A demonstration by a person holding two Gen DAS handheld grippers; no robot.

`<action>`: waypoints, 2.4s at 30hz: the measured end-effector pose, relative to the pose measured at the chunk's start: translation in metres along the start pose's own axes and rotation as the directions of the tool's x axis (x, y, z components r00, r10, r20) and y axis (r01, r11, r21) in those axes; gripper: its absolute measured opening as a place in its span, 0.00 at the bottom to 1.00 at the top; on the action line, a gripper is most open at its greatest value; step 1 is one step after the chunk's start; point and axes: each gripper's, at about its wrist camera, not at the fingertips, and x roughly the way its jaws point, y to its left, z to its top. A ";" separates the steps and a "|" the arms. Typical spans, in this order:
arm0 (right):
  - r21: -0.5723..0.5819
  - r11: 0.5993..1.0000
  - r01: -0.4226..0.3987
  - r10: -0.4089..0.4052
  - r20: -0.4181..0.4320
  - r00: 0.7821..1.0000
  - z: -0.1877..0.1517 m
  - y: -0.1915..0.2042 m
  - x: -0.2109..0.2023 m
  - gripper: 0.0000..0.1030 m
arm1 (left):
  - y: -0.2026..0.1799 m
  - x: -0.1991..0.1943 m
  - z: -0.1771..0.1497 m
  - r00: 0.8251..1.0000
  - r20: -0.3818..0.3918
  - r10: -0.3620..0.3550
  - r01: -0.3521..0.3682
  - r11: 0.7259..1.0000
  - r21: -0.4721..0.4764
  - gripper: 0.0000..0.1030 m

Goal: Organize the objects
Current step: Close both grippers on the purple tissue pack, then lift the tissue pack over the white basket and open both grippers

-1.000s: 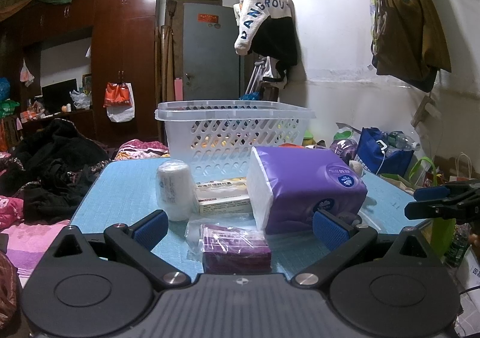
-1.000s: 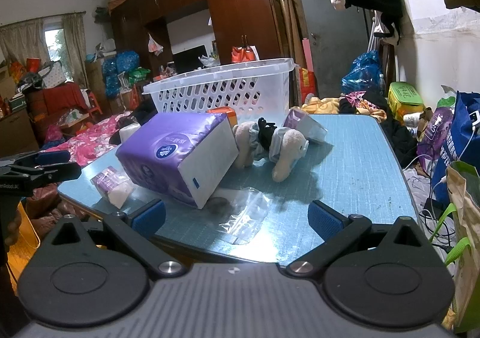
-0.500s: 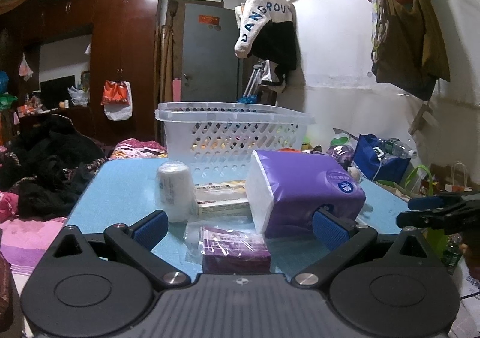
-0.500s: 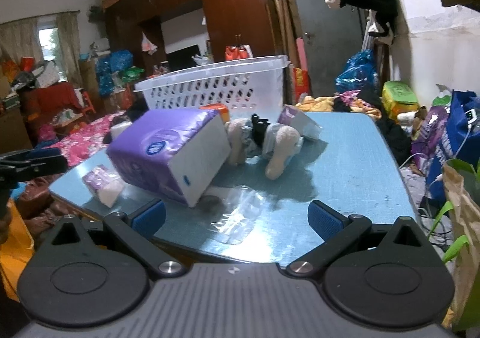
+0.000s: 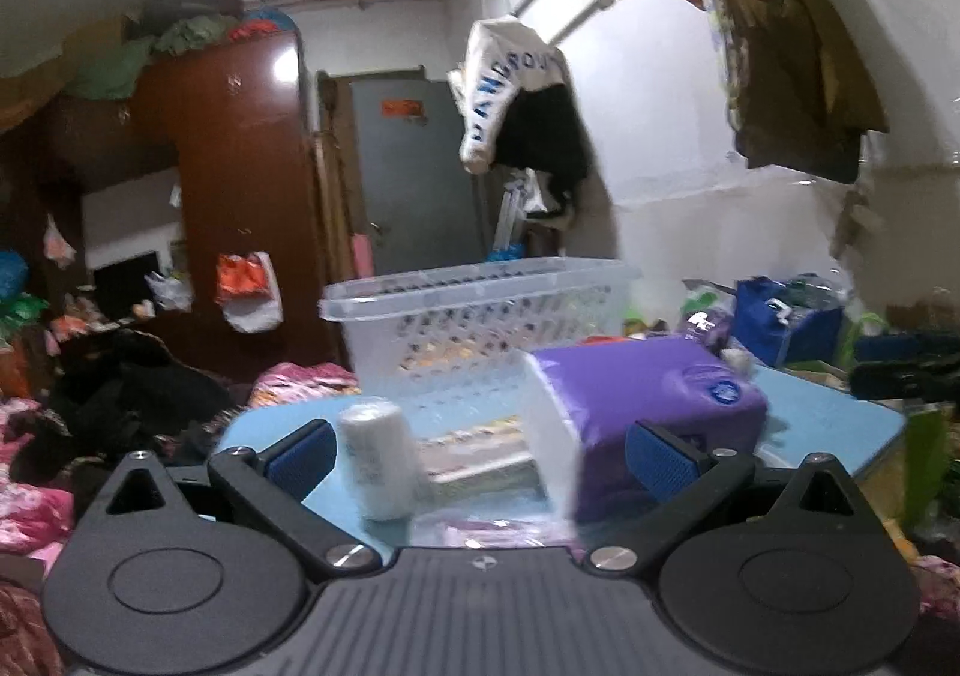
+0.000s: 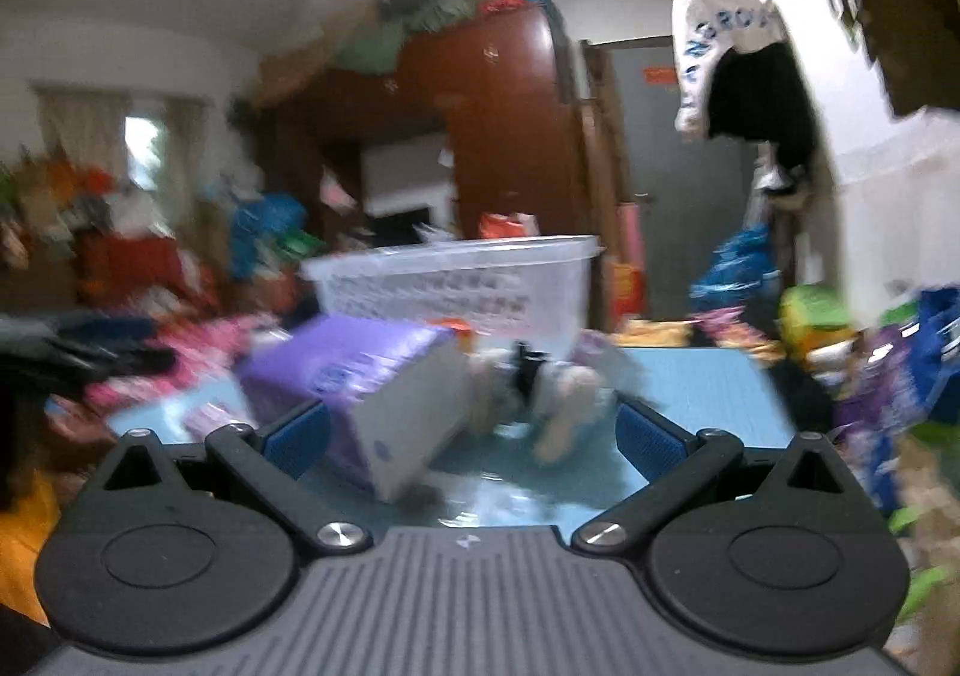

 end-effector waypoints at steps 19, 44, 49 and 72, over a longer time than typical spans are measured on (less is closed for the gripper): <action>-0.098 0.990 -0.102 0.094 -0.081 0.992 -0.005 0.017 0.047 0.78 | 0.013 0.042 -0.022 0.948 -0.008 -0.317 0.316 0.948 -0.035 0.89; -0.160 0.971 -0.177 0.163 -0.091 0.982 -0.011 0.024 0.044 0.45 | 0.009 0.061 -0.028 0.889 -0.021 -0.457 0.457 0.889 0.010 0.44; -0.172 0.970 -0.169 0.158 -0.074 0.985 -0.009 0.026 0.042 0.43 | 0.008 0.054 -0.029 0.894 -0.004 -0.447 0.447 0.894 0.031 0.43; -0.370 0.921 -0.125 0.126 -0.023 0.992 0.154 0.032 0.135 0.43 | 0.036 0.097 0.125 0.935 0.136 -0.329 0.310 0.940 0.145 0.42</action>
